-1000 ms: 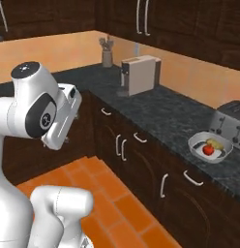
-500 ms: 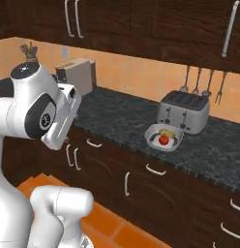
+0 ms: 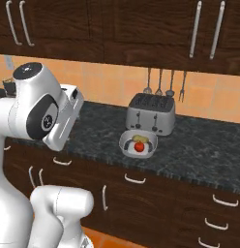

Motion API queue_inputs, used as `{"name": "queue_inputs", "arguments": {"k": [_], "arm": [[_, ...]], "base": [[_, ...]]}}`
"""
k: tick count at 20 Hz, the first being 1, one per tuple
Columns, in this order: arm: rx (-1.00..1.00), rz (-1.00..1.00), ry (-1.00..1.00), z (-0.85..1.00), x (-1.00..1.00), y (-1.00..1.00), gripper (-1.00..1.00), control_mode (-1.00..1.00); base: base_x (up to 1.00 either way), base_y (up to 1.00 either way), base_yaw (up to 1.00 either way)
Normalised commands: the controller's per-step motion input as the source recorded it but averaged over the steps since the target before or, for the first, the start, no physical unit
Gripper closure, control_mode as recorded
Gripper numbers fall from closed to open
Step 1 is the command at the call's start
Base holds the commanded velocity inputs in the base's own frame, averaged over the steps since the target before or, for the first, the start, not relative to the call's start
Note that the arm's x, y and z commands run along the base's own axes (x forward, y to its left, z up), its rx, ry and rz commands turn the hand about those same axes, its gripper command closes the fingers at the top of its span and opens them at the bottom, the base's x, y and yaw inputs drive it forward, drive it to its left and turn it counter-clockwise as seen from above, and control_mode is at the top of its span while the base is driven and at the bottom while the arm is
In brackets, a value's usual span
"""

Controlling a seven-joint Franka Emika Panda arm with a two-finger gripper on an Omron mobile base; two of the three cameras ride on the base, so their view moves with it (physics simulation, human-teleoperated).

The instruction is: Take the meat container that has the fish and place it on the second highest rack of the freezer. Then take the vegetable container that has the tomato and potato and place it on the highest rack of the freezer.

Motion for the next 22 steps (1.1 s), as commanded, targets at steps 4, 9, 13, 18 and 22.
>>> {"name": "queue_inputs", "arguments": {"k": [4,9,13,18,22], "arm": [[0.0,0.0,0.0,0.0,0.0,0.0,-1.0,1.0],[0.0,0.0,0.0,0.0,0.0,0.0,-1.0,1.0],[0.0,0.0,0.0,0.0,0.0,0.0,-1.0,1.0],[0.01,0.0,0.01,-0.06,0.01,-0.13,-1.0,-1.0],[0.11,0.0,0.07,-0.56,0.0,-1.0,-1.0,-1.0]], "base": [[0.61,0.4,-0.04],[0.35,0.19,-0.33],[0.69,0.03,-0.11],[0.4,-0.03,0.0],[0.0,0.0,0.0]]}}
